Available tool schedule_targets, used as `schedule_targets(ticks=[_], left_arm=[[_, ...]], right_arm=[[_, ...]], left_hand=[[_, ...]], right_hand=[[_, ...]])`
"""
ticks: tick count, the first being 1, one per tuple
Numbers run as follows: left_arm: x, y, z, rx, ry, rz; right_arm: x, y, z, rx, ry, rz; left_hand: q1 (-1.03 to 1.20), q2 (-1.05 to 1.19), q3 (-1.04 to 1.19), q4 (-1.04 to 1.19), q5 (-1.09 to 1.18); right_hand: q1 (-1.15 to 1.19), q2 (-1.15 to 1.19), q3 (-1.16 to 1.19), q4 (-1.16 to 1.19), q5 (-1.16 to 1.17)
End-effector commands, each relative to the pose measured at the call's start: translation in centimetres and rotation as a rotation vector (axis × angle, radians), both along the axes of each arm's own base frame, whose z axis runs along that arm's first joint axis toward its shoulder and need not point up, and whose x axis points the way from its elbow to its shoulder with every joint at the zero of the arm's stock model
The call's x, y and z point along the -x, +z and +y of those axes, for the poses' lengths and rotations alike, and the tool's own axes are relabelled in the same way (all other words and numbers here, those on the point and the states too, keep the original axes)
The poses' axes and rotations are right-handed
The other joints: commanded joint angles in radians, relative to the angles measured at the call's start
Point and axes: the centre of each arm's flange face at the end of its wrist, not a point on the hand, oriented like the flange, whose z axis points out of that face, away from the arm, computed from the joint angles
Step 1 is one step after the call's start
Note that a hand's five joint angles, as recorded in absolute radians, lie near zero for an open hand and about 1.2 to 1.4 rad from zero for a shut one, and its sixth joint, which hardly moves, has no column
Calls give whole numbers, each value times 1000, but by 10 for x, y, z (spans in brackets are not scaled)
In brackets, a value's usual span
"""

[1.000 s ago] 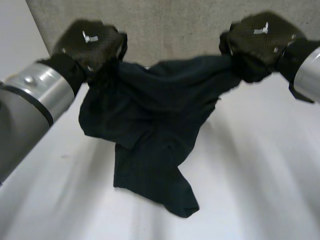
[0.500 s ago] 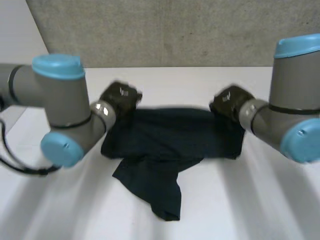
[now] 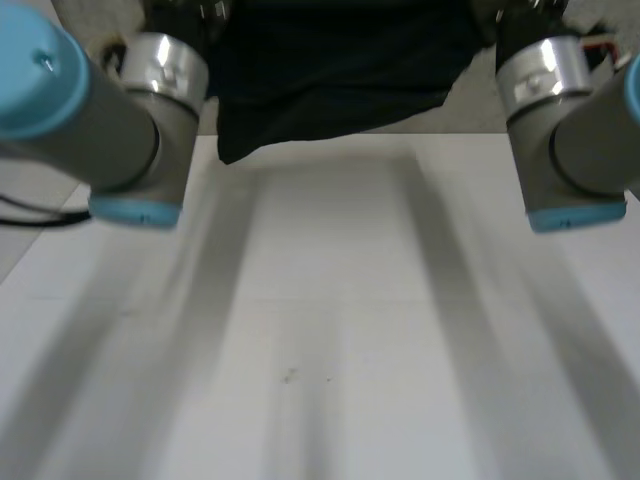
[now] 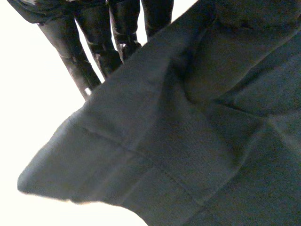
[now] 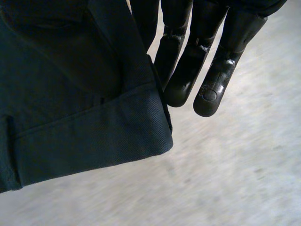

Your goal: Fold the shorts.

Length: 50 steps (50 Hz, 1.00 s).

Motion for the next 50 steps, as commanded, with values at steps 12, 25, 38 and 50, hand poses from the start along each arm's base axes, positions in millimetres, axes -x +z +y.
schedule_targets(ticks=[12,25,38,50], left_arm=[[-18,-220,64,-601,-44,-350],[-51,-208,84,-696,-7,-363],[-75,-212,69,-813,-9,-213],[-93,-214,50,-918,-46,-48]], right_arm=[[13,-192,44,-727,39,323],[31,-204,90,-932,121,238],[36,-205,91,-998,158,150],[42,-204,85,-1015,138,108]], left_hand=[[274,199,205,197,254],[-559,-635,-628,-637,-579],[-489,-564,-558,-566,-508],[-365,-441,-434,-443,-385]], right_hand=[[416,219,210,208,237],[416,219,210,208,237],[416,219,210,208,237],[416,219,210,208,237]])
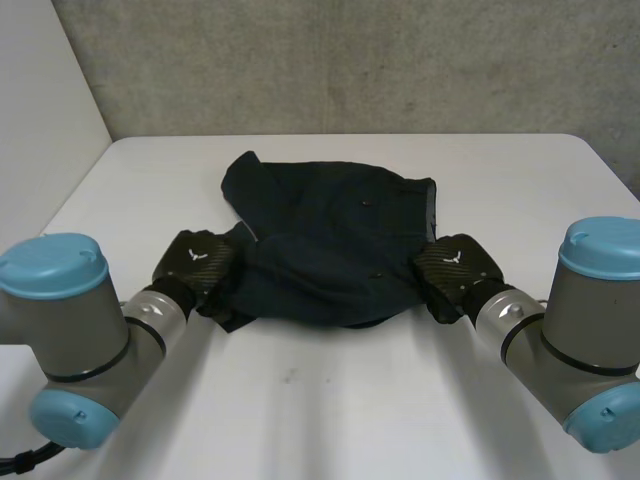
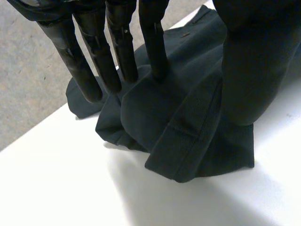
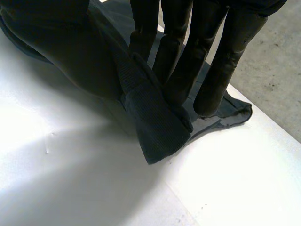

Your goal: Fold the shorts.

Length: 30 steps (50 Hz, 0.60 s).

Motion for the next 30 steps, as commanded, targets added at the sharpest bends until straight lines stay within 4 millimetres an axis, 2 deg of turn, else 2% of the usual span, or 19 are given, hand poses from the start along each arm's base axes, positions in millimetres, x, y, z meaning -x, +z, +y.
schedule_targets(ticks=[1,5,6,7,8,9,14,17,18,19,21,22,23,25,26,27,29,30], left_arm=[[-13,0,-14,-49,42,93],[-14,1,-17,-66,45,128],[-14,1,-18,-68,41,132],[-12,-2,-18,-76,29,133],[-11,-4,-17,-83,19,133],[-11,-6,-17,-89,13,131],[-5,-9,-11,-136,-16,105],[-4,9,-5,-134,-34,77],[-4,20,-3,-114,-40,74],[-5,45,1,-56,-45,73],[-5,71,7,6,-51,79],[-6,84,9,45,-54,84],[-8,113,13,134,-54,103],[-11,149,19,246,-48,134],[-14,168,23,305,-41,155],[-23,204,32,417,-13,191],[-30,239,45,528,9,226],[-36,268,58,623,25,260]], right_arm=[[2,0,-3,-2,-14,-3],[2,-1,-2,-6,-11,-1],[1,-1,-1,-5,-10,-1],[1,-1,-1,-5,-8,-2],[1,-1,-2,-3,-10,-2],[1,1,-2,1,-10,-4],[-1,8,-4,15,-4,-2],[-1,25,-4,45,-3,-9],[0,46,-3,79,-3,-26],[0,56,-1,97,-3,-33],[2,78,1,136,-6,-51],[3,99,2,177,-4,-76],[3,109,4,203,-1,-87],[4,132,6,262,-2,-110],[6,154,8,321,-4,-134],[6,164,9,346,-4,-144],[7,184,14,395,-2,-164],[9,204,18,441,0,-182]], left_hand=[[170,175,177,172,172],[314,318,320,315,315],[399,403,405,400,400],[632,636,638,633,634],[759,764,765,761,761],[810,814,816,811,811],[810,814,816,812,812],[810,814,816,812,812],[810,814,816,812,812],[810,814,816,812,812],[810,814,816,812,812],[810,814,816,812,812],[810,814,816,812,812],[810,814,816,812,812],[810,814,816,812,812],[810,814,816,812,812],[810,814,816,812,812],[810,814,816,812,812]], right_hand=[[416,219,185,208,237],[416,219,185,208,237],[416,219,185,208,237],[416,219,185,208,237],[416,219,185,208,237],[416,219,185,208,237],[416,219,185,208,237],[416,219,185,208,237],[416,219,185,208,237],[416,219,185,208,237],[416,219,185,208,237],[416,219,185,208,237],[416,219,185,208,237],[416,219,185,208,237],[416,219,185,208,237],[416,219,185,208,237],[416,219,185,208,237],[416,219,185,208,237]])
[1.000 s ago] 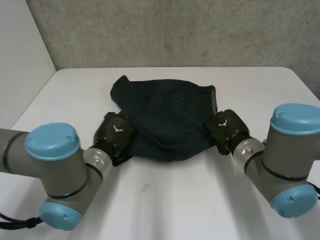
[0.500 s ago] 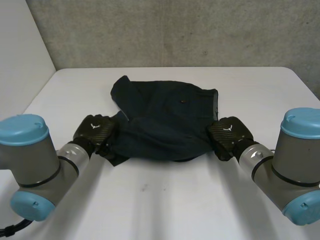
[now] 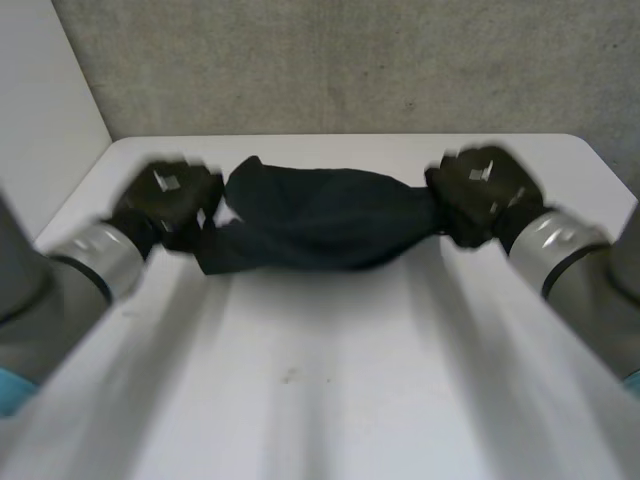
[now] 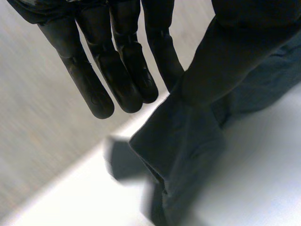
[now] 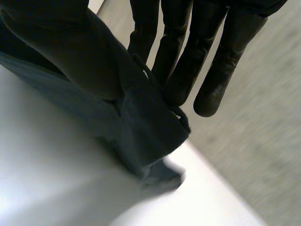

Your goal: Fold the shorts.

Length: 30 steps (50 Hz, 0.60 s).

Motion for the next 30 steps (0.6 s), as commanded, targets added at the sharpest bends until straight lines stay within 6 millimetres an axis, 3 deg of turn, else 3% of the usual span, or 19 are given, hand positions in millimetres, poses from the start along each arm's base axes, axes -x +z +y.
schedule_targets(ticks=[1,3,4,8,14,19,21,23,30], left_arm=[[-31,168,55,520,96,188],[-36,193,69,597,106,220],[-41,213,81,658,111,248],[-48,241,103,731,112,280],[-47,240,102,693,102,287],[-34,202,64,541,95,244],[-26,174,42,450,97,205],[-21,157,29,395,95,184],[1,62,-36,133,100,66]], right_arm=[[7,105,18,256,2,-104],[9,124,23,296,2,-122],[12,144,30,338,3,-141],[18,179,45,401,3,-168],[20,197,56,417,10,-176],[21,183,50,346,-1,-144],[18,171,44,306,-1,-127],[11,143,27,222,2,-89],[-9,73,-10,38,11,-5]], left_hand=[[251,201,207,198,257],[251,201,207,198,257],[251,201,207,198,257],[251,201,207,198,257],[251,201,207,198,257],[251,201,207,198,257],[251,201,207,198,257],[251,201,207,198,257],[251,201,207,198,257]], right_hand=[[416,219,185,208,237],[416,219,185,208,237],[416,219,185,208,237],[416,219,185,208,237],[416,219,185,208,237],[416,219,185,208,237],[416,219,185,208,237],[416,219,185,208,237],[416,219,185,208,237]])
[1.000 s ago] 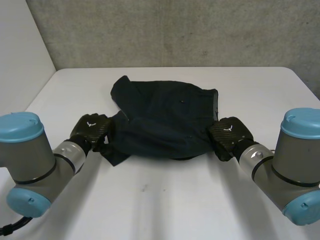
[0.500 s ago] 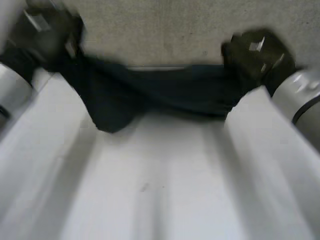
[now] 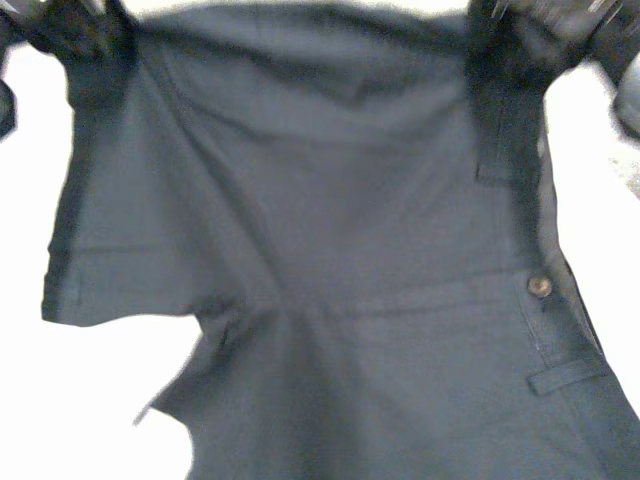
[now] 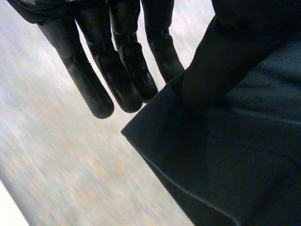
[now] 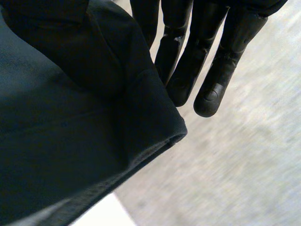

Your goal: Fold the shorts.

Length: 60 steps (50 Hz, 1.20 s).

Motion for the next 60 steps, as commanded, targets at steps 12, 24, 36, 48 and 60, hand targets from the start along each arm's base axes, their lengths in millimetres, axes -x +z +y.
schedule_targets(ticks=[12,24,36,48,60], left_arm=[[70,-178,-141,-282,-20,-193],[98,-139,-198,23,66,-88],[125,-179,-169,-75,-65,-168],[80,-172,-77,-362,-54,-261],[31,-182,40,-642,-99,-62]], right_arm=[[-47,-167,-121,-178,-69,83],[-68,-172,-179,170,-137,23],[-58,-173,-161,58,-183,128],[-14,-183,-87,-225,-58,261],[27,-225,-59,-522,83,289]], left_hand=[[251,199,205,197,257],[251,199,205,197,257],[-971,-1023,-1016,-1025,-965],[-962,-1013,-1007,-1015,-955],[-818,-870,-863,-872,-812]], right_hand=[[416,219,185,208,237],[-438,-635,-668,-646,-617],[-805,-1003,-1036,-1014,-985],[-805,-1003,-1036,-1014,-985],[-643,-840,-874,-851,-822]])
